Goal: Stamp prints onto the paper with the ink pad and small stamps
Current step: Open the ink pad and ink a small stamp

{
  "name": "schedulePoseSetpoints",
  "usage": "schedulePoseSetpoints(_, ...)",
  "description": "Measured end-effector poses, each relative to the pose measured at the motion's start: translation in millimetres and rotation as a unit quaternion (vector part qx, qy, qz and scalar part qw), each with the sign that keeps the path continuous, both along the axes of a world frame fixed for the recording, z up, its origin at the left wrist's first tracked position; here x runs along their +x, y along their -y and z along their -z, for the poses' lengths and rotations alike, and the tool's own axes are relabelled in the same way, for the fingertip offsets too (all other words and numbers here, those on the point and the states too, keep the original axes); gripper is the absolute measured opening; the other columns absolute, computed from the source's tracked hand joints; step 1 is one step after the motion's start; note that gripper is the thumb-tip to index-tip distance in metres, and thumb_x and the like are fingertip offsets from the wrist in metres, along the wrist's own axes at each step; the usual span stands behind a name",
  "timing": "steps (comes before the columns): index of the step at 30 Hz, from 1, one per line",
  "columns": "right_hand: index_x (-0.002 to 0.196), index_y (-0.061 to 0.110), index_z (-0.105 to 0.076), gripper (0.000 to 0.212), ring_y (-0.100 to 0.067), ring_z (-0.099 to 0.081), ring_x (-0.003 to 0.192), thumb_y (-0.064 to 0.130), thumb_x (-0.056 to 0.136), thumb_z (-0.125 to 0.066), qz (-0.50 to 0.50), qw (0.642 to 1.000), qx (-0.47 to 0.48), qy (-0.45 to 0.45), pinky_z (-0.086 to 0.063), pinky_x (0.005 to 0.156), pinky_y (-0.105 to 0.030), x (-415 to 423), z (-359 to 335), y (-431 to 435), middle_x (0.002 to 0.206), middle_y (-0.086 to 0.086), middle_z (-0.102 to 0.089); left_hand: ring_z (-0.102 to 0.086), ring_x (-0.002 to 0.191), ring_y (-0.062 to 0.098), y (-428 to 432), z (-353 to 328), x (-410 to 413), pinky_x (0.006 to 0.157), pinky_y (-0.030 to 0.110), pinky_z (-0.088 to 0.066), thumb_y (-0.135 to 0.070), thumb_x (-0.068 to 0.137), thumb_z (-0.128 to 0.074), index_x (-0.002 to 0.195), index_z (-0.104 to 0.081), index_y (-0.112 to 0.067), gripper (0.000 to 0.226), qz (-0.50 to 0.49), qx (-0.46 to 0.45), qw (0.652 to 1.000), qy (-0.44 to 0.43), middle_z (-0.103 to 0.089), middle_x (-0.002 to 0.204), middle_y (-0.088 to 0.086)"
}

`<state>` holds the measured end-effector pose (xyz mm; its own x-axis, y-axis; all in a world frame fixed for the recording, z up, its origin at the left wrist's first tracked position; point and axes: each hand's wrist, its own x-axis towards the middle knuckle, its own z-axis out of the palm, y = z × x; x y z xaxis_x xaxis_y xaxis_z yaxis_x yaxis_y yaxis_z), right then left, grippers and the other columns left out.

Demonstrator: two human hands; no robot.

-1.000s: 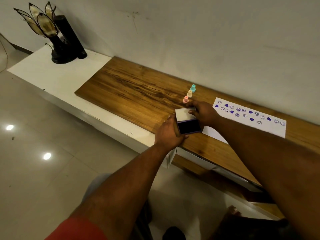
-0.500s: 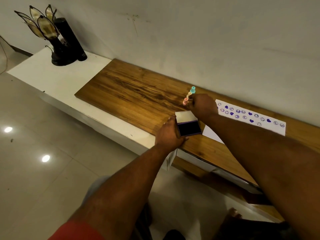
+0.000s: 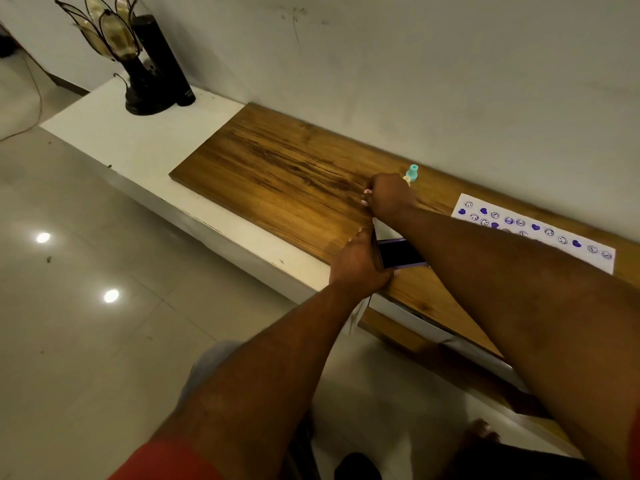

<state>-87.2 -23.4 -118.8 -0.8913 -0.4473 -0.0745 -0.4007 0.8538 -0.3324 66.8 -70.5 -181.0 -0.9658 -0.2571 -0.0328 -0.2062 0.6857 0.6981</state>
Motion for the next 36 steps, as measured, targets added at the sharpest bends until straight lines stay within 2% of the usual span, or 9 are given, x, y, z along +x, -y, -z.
schedulePoseSetpoints(3,0.105,0.008,-0.073,0.02,-0.03,-0.068,0.1,0.026,0.096,-0.066,-0.045,0.998,0.033,-0.009,-0.048,0.076,-0.031,12.3,1.7,12.1,0.108,-0.014,-0.072,-0.065,0.116,0.022,0.8,0.1,1.8,0.09,0.036,-0.055,-0.049,0.066,-0.092,0.146,-0.039,-0.025,0.099,0.001,0.001,1.0,-0.001,-0.067,0.126,0.001)
schedulePoseSetpoints(9,0.098,0.012,-0.076,0.017,-0.025,-0.069,0.091,0.026,0.095,-0.067,-0.112,0.991,0.066,0.012,-0.051,0.073,-0.031,23.6,-8.3,2.0,0.099,-0.008,-0.074,-0.062,0.124,0.022,25.3,-18.2,6.1,0.1,0.043,-0.056,-0.047,0.08,-0.082,0.151,-0.042,-0.019,0.087,0.064,0.073,0.994,0.041,-0.063,0.139,0.004)
schedulePoseSetpoints(13,0.096,0.015,-0.075,0.015,-0.024,-0.065,0.084,0.026,0.096,-0.064,-0.117,0.991,0.056,0.015,-0.046,0.068,-0.03,36.2,-6.5,-16.0,0.097,-0.008,-0.073,-0.065,0.122,0.017,32.6,-20.1,20.5,0.1,0.043,-0.057,-0.04,0.087,-0.08,0.143,-0.056,-0.022,0.063,-0.026,0.098,0.995,-0.006,-0.069,0.135,-0.002)
schedulePoseSetpoints(20,0.117,0.019,-0.069,0.023,-0.021,-0.065,0.097,0.03,0.099,-0.061,-0.129,0.991,-0.009,0.042,-0.055,0.086,-0.034,66.9,0.2,-39.3,0.111,-0.004,-0.071,-0.069,0.107,0.019,32.2,-17.3,35.2,0.088,0.038,-0.058,-0.047,0.089,-0.077,0.142,-0.057,-0.024,0.062,-0.118,-0.011,0.993,-0.01,-0.073,0.121,-0.001)
schedulePoseSetpoints(23,0.12,0.016,-0.07,0.027,-0.02,-0.066,0.094,0.031,0.099,-0.062,-0.152,0.986,-0.031,0.057,-0.055,0.084,-0.034,76.6,2.2,-45.3,0.11,-0.006,-0.072,-0.07,0.1,0.018,25.8,-15.4,41.4,0.079,0.03,-0.053,-0.044,0.095,-0.071,0.134,-0.065,-0.026,0.044,-0.084,-0.017,0.996,-0.035,-0.075,0.11,-0.003)
schedulePoseSetpoints(26,0.121,0.016,-0.069,0.027,-0.02,-0.066,0.094,0.031,0.101,-0.058,-0.161,0.984,-0.051,0.054,-0.054,0.082,-0.035,82.7,5.2,-50.2,0.111,-0.006,-0.072,-0.071,0.094,0.018,20.9,-15.5,42.2,0.08,0.035,-0.057,-0.039,0.1,-0.066,0.125,-0.07,-0.023,0.03,-0.095,-0.017,0.995,-0.039,-0.076,0.106,-0.002)
schedulePoseSetpoints(29,0.119,0.018,-0.069,0.028,-0.018,-0.065,0.095,0.035,0.1,-0.058,-0.158,0.984,-0.069,0.04,-0.051,0.081,-0.031,85.6,10.2,-53.7,0.109,-0.002,-0.072,-0.069,0.087,0.018,16.8,-15.9,38.5,0.072,0.032,-0.053,-0.037,0.102,-0.063,0.117,-0.07,-0.021,0.023,-0.109,-0.038,0.993,-0.029,-0.074,0.099,-0.001)
schedulePoseSetpoints(32,0.108,0.02,-0.071,0.03,-0.013,-0.063,0.084,0.046,0.096,-0.061,-0.111,0.991,-0.08,0.0,-0.053,0.075,-0.03,84.8,15.9,-52.0,0.096,0.003,-0.071,-0.069,0.087,0.018,15.9,-15.2,33.3,0.071,0.03,-0.053,-0.034,0.102,-0.063,0.113,-0.07,-0.019,0.02,-0.126,-0.059,0.99,-0.016,-0.073,0.098,0.001)
schedulePoseSetpoints(36,0.086,0.025,-0.07,0.033,-0.007,-0.055,0.066,0.052,0.096,-0.055,-0.105,0.992,-0.039,-0.066,-0.039,0.057,-0.023,80.1,22.1,-50.6,0.071,0.011,-0.058,-0.068,0.094,0.019,11.3,-10.4,29.8,0.076,0.03,-0.051,-0.03,0.102,-0.063,0.113,-0.07,-0.019,0.017,-0.129,-0.079,0.988,-0.02,-0.072,0.105,0.002)
